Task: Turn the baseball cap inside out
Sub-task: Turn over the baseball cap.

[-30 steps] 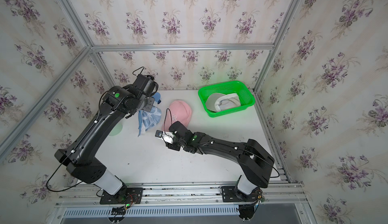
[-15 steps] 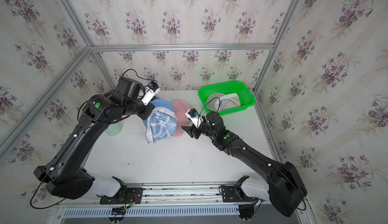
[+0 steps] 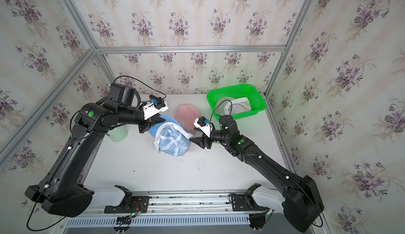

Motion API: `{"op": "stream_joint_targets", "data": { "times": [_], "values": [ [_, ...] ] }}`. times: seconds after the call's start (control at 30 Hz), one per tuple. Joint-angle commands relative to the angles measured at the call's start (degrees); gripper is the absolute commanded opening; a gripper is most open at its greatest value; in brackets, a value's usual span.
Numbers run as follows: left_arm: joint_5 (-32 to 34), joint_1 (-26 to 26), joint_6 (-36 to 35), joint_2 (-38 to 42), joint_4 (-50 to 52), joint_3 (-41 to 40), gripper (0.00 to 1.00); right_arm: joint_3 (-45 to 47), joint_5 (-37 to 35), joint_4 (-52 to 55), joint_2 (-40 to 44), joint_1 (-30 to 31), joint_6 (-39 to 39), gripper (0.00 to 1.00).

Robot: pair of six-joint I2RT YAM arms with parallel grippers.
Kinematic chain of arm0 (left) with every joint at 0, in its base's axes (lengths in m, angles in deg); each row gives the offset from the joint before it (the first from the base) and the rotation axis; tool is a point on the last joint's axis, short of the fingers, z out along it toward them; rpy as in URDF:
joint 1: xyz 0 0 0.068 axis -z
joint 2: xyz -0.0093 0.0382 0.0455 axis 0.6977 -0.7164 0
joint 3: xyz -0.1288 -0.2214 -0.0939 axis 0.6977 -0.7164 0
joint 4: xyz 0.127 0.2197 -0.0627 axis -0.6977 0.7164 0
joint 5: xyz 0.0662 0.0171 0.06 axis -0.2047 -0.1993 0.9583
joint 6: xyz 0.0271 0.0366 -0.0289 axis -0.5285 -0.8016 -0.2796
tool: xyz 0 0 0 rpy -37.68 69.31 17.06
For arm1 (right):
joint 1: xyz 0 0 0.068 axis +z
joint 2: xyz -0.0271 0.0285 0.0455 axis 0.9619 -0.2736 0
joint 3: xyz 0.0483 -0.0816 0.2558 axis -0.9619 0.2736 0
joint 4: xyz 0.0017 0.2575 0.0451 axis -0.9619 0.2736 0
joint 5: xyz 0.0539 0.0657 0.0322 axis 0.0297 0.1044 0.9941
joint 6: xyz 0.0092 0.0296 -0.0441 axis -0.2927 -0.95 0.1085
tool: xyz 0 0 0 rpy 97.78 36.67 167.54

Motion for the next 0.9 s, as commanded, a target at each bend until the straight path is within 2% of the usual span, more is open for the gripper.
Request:
{"op": "stream_joint_targets", "data": {
  "times": [0.0,0.13,0.27,0.33,0.37,0.43,0.5,0.57,0.7,0.87],
  "values": [
    [-6.58,-0.70,-3.30,0.10,0.35,0.38,0.03,-0.97,4.62,1.91,-1.64,0.06,1.44,0.65],
    [-8.04,-0.72,-3.77,0.14,0.69,-0.12,0.04,-1.99,7.24,1.09,-3.63,0.07,1.77,0.64],
    [-6.36,-0.72,-2.52,0.79,-1.39,-1.46,0.04,-2.84,9.71,-0.09,-4.87,0.48,1.52,0.55],
    [-5.01,-0.73,-1.60,1.07,-2.97,-1.54,0.03,-3.75,10.72,0.88,-6.23,0.69,2.05,0.42],
    [-3.48,-0.72,-0.60,1.23,-4.37,-1.72,0.02,-4.22,11.02,1.34,-6.91,0.90,2.21,0.25],
    [0.96,-0.77,2.18,1.58,-8.56,-2.40,0.01,-4.65,11.36,1.47,-8.58,1.25,1.97,0.00],
    [4.38,-0.83,4.17,2.18,-12.45,-3.71,0.01,-4.11,10.16,-0.87,-9.26,1.46,0.16,0.00],
    [7.77,-0.82,6.37,3.07,-16.71,-5.69,0.01,-3.07,6.29,-5.11,-9.18,1.48,-3.38,0.00],
    [17.67,-0.81,11.52,5.71,-26.09,-11.16,0.00,-0.23,-9.17,-17.28,-8.10,1.47,-14.69,0.00],
    [26.66,-0.72,15.83,5.46,-28.30,-10.97,0.00,-1.23,-26.80,-23.58,-9.38,2.33,-24.93,0.00]
  ]
}}
